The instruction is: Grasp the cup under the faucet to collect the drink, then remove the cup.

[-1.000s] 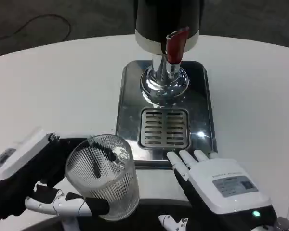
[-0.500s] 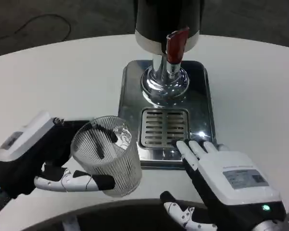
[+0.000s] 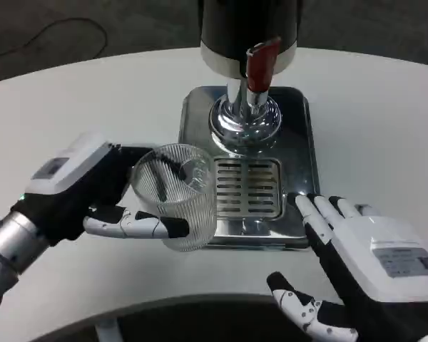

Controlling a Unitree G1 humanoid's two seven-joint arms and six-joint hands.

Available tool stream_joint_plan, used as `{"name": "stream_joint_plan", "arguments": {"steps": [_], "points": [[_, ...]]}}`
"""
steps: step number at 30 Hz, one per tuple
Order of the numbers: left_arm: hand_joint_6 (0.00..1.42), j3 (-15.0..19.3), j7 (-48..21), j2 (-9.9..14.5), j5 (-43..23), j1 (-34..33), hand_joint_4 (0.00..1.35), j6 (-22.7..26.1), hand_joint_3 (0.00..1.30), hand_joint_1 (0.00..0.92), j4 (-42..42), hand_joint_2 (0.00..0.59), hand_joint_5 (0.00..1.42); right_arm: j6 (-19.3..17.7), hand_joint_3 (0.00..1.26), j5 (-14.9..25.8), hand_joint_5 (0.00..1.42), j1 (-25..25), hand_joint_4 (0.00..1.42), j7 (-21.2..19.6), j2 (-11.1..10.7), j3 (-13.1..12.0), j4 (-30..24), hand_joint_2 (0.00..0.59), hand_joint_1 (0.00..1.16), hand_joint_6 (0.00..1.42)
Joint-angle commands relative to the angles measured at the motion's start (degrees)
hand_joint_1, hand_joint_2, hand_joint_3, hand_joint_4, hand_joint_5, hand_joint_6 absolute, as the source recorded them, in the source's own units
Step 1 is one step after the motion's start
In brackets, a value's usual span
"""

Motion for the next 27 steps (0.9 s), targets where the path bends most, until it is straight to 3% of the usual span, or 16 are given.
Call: {"name": "stream_joint_plan", "arguments": {"steps": [1, 8, 18, 27], "points": [[1.42, -2.4, 4.2, -0.2, 2.9, -5.8, 1.18, -0.4, 1.04, 0.396, 5.6, 0.291, 1.37, -1.5, 0.00, 1.0, 0.00, 1.7, 0.00, 0.5, -0.4, -0.3, -2.1, 0.417, 0.20, 0.00], [1.42, -7.8, 10.6, -1.7, 8.4, -14.1, 1.18, 1.1, 1.04, 0.396, 14.5, 0.291, 1.37, -2.8, 0.00, 2.1, 0.00, 4.1, 0.00, 0.9, 0.0, -0.5, -4.5, 0.417, 0.20, 0.00], [1.42, -14.0, 16.8, -5.1, 13.0, -20.8, 1.18, 5.0, 1.04, 0.396, 21.4, 0.291, 1.37, -4.6, 0.00, 4.4, 0.00, 7.8, 0.00, 0.7, 0.1, -1.6, -7.6, 0.417, 0.20, 0.00], [1.42, -19.3, 23.1, -8.7, 16.3, -24.7, 1.17, 9.3, 1.04, 0.395, 25.3, 0.290, 1.37, -7.1, 0.00, 7.4, 0.00, 9.0, 0.00, -0.1, 0.5, -4.8, -7.6, 0.417, 0.20, 0.00]]}}
